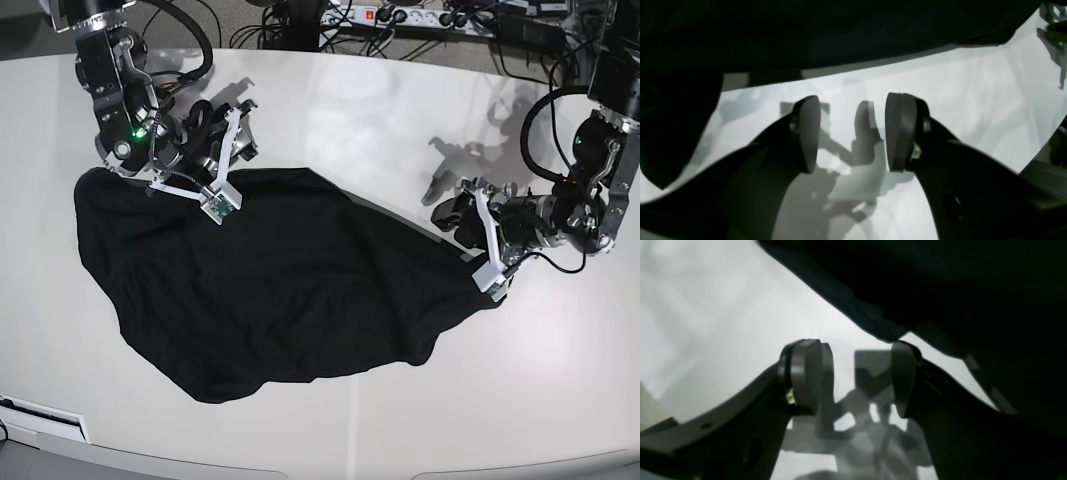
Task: Layout the t-shirt on the table in an organized manner, then fold the t-shirt properly
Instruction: 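Drag the held t-shirt edge away from the left gripper to smooth it, then swing the right gripper over the shirt toward the left gripper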
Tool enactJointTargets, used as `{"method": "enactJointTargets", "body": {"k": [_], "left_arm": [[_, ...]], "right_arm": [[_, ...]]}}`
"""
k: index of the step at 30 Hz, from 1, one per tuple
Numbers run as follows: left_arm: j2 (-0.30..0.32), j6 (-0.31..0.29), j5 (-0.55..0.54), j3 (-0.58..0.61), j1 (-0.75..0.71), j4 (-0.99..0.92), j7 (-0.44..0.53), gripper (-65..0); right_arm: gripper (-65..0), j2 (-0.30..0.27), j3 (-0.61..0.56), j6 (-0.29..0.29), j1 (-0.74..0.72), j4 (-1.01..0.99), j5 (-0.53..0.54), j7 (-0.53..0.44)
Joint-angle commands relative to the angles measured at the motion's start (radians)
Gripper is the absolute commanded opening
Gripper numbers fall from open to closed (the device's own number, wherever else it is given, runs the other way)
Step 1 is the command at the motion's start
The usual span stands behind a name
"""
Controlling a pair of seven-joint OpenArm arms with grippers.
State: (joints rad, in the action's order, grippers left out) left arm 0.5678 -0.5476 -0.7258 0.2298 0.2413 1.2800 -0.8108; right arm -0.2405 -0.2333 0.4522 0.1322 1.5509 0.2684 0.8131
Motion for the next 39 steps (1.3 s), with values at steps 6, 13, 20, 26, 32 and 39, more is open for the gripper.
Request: {"method": "enactJointTargets", "body": {"k": [6, 13, 20, 26, 32, 39], "left_arm": [[0.014, -0.003, -0.013, -0.008, 0.019, 0.014, 0.018, -34.0], [0.014, -0.003, -0.013, -0.008, 0.019, 0.014, 0.018, -34.0], [0.014, -0.004, -0.012, -0.008, 0.019, 0.014, 0.018, -34.0], [0.014, -0.038, -0.013, -0.008, 0.019, 0.014, 0.006, -34.0], [0.014, -0.037, -0.022, -0.008, 0.019, 0.014, -0.055, -34.0], [0.014, -0.037, -0.025, -0.008, 0.019, 0.014, -0.059, -34.0]], "right_arm": [[-29.9, 0.004, 0.004, 0.000, -0.031, -0.056, 0.004, -0.084], [-31.7, 0.065, 0.004, -0.003, -0.069, -0.157, -0.049, -0.113], [-65.0, 0.130, 0.004, 0.102, -0.083, -0.187, 0.039, 0.025], [-65.0, 0.178, 0.004, 0.246, -0.080, -0.007, 0.517, 0.298], [-65.0, 0.211, 0.004, 0.246, -0.100, 0.111, 0.720, 0.309], [-65.0, 0.213, 0.004, 0.246, -0.208, 0.110, 0.634, 0.306]]}}
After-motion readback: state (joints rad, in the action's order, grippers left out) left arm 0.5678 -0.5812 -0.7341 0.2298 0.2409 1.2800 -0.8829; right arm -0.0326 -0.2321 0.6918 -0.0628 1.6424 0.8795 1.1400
